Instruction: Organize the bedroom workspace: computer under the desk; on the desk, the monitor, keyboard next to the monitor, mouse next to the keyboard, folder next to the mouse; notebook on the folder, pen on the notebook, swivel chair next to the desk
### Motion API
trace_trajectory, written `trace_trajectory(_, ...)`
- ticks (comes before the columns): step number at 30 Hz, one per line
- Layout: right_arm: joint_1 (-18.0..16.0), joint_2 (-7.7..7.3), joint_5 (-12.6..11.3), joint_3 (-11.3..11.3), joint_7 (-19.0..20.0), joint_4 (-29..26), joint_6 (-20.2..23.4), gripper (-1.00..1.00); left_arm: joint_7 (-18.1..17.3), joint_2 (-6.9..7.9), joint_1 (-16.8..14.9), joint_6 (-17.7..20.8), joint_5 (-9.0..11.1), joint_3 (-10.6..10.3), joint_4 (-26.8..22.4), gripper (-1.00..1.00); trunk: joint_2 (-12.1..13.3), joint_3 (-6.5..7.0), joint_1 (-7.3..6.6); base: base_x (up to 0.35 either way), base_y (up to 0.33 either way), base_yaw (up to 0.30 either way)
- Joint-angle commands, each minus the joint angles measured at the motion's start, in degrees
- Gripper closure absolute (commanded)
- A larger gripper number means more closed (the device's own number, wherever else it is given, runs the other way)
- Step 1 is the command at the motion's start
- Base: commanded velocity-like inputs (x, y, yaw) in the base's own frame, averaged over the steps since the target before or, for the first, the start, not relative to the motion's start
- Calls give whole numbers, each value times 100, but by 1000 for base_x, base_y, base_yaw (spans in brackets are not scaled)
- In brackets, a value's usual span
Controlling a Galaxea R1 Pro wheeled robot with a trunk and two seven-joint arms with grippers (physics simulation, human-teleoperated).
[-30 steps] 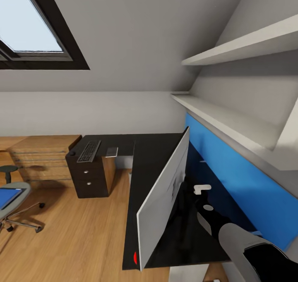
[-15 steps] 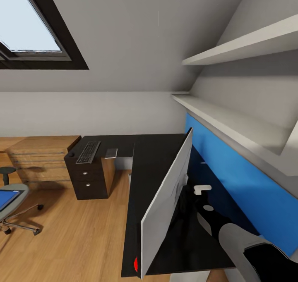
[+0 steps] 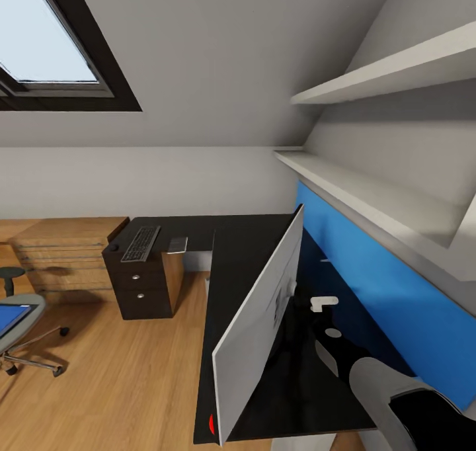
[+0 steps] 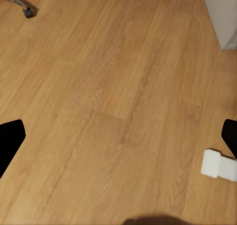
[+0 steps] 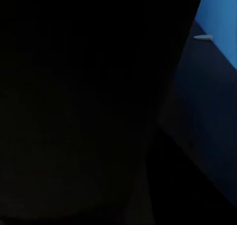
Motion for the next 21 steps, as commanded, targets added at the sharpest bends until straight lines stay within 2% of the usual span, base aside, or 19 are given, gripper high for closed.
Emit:
trace_trajectory(1, 0, -1, -108, 100, 7, 21, -15, 100, 36, 10, -4, -27, 77, -37, -22, -100, -49, -32, 28, 0, 0, 0)
trace_trajectory(3, 0, -2, -107, 100, 7, 22, -15, 100, 37, 10, -4, -25, 101, -35, -35, -100, -129, -68, 72, 0, 0, 0)
trace_trajectory(21, 0, -2, -103, 100, 7, 22, -15, 100, 47, 36, -4, -37, 123, -4, 102, -100, -129, -68, 72, 0, -2, 0)
